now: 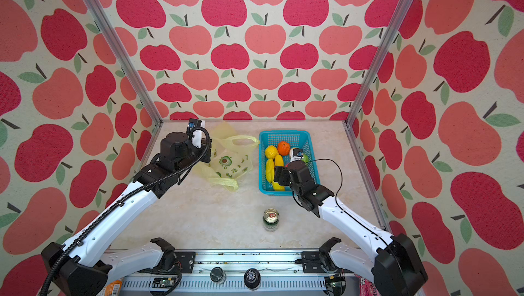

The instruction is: Untie the knot of the plastic bag and take out the fruit

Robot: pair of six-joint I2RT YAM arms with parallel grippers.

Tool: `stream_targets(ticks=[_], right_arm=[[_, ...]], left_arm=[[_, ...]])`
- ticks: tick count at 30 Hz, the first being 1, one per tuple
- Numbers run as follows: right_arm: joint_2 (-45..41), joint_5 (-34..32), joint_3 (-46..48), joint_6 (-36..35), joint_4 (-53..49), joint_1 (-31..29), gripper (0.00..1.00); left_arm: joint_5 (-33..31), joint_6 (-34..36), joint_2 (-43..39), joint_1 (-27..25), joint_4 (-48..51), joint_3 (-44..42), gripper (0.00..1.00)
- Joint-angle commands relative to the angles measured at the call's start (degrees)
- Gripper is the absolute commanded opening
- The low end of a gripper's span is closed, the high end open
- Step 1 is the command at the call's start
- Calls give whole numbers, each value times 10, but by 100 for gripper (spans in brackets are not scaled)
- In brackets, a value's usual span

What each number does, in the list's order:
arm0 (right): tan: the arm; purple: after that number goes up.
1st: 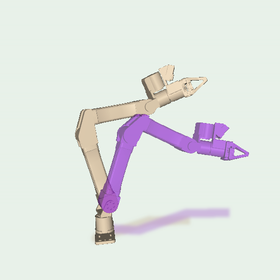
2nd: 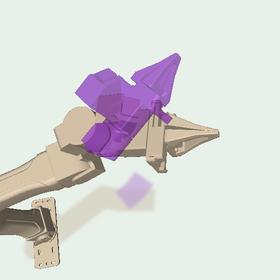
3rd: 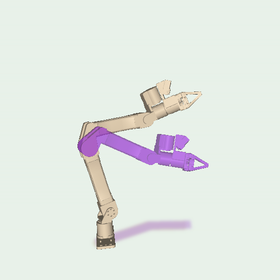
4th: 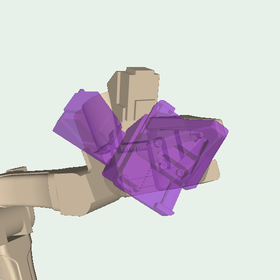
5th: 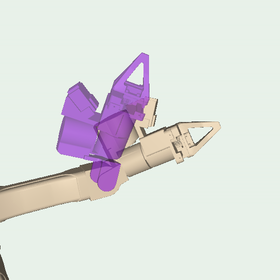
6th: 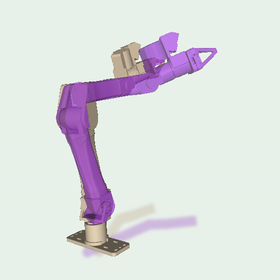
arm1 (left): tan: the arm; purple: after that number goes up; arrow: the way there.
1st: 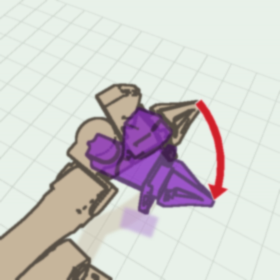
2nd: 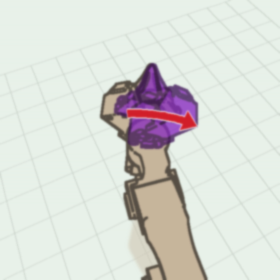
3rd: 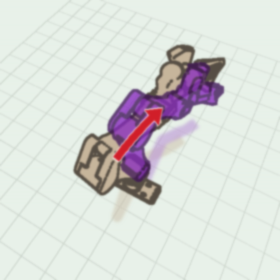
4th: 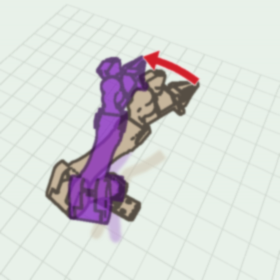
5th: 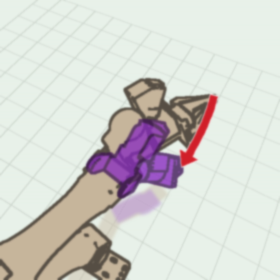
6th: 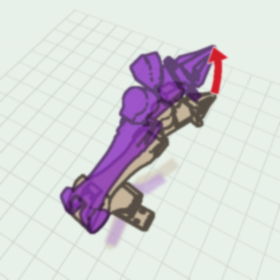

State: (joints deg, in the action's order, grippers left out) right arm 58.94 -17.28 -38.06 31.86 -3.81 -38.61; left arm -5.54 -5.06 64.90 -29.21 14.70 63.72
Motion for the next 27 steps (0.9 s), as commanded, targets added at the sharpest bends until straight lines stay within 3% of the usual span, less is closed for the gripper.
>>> stream_targets(ticks=[1, 3, 6, 10, 13, 22, 27], right_arm=[[-63, -51, -18, -23, -35, 0, 88], [-99, -73, -18, -39, -22, 0, 89], [-136, -105, -11, -57, 12, 5, 92], [-140, -141, -44, -84, -17, 18, 96], [-137, -126, -54, -118, -11, 51, 99], [-75, -34, -104, -108, -78, 249, 99], [-86, -30, -63, -69, -36, 302, 99]], left_arm=[[-15, 5, -2, 16, -6, 1, 0], [-19, 7, 3, 33, -4, 6, 0], [-72, 8, 15, 64, -3, 11, 0], [-75, 5, 50, 125, 18, 56, 0], [-76, 7, 77, 132, 35, 107, 0], [83, -19, 207, 131, 42, 243, 0], [71, -3, 300, 130, 44, 327, 0]])
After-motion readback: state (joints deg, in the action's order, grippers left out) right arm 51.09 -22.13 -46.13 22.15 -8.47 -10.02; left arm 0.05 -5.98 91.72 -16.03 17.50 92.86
